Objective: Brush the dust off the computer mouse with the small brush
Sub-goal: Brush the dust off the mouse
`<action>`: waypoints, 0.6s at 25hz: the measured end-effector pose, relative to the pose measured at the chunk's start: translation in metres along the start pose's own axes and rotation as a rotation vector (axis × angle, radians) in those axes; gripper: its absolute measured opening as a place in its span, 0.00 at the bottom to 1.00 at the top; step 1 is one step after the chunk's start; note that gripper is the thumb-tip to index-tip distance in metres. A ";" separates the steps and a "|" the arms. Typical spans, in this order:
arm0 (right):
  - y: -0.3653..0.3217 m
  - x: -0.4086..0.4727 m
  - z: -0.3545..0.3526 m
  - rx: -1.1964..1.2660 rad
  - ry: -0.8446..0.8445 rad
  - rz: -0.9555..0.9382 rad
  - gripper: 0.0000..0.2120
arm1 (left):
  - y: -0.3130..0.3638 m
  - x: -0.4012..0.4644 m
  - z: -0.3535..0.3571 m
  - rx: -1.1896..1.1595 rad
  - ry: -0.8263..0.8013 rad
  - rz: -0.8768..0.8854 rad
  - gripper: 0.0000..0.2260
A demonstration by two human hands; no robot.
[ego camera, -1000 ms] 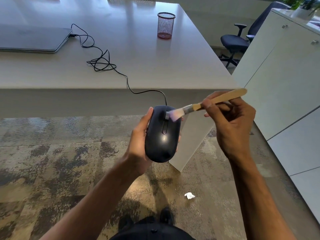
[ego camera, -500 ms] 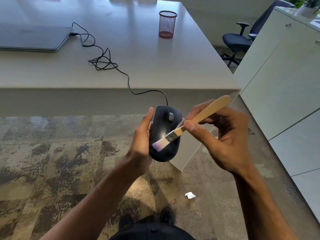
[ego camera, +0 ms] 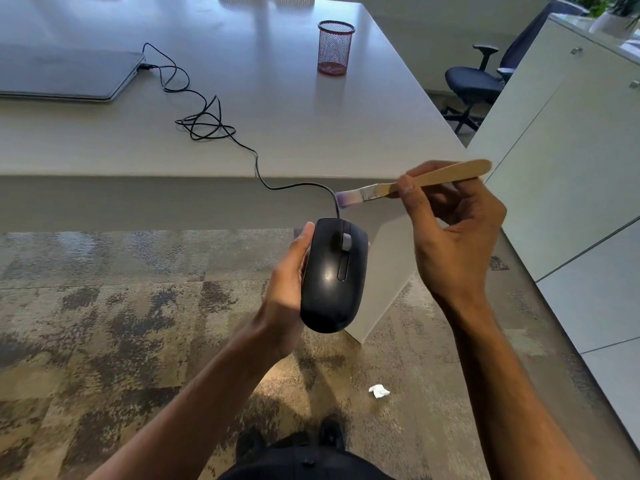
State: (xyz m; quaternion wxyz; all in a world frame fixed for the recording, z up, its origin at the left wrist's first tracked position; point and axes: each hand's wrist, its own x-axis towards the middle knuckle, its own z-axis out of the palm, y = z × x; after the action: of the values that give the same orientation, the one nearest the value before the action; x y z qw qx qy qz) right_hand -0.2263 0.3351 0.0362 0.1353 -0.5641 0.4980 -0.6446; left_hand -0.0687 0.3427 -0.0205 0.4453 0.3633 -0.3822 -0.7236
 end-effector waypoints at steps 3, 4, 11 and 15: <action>-0.005 -0.005 -0.002 0.089 -0.126 -0.026 0.05 | 0.000 0.001 -0.004 -0.029 0.010 -0.004 0.22; -0.005 -0.006 -0.002 0.071 -0.174 -0.023 0.04 | 0.000 0.002 -0.005 -0.041 0.007 -0.006 0.22; -0.002 -0.003 -0.005 0.076 -0.041 -0.011 0.04 | 0.003 0.002 -0.002 -0.123 -0.018 -0.038 0.22; 0.003 -0.003 -0.006 -0.026 -0.011 0.036 0.04 | 0.006 0.002 -0.002 -0.187 -0.035 -0.060 0.23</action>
State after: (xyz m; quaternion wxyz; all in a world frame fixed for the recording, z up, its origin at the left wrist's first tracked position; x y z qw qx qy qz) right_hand -0.2316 0.3390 0.0333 0.1422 -0.5603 0.5157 -0.6324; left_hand -0.0652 0.3386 -0.0169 0.4486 0.3186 -0.3096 -0.7755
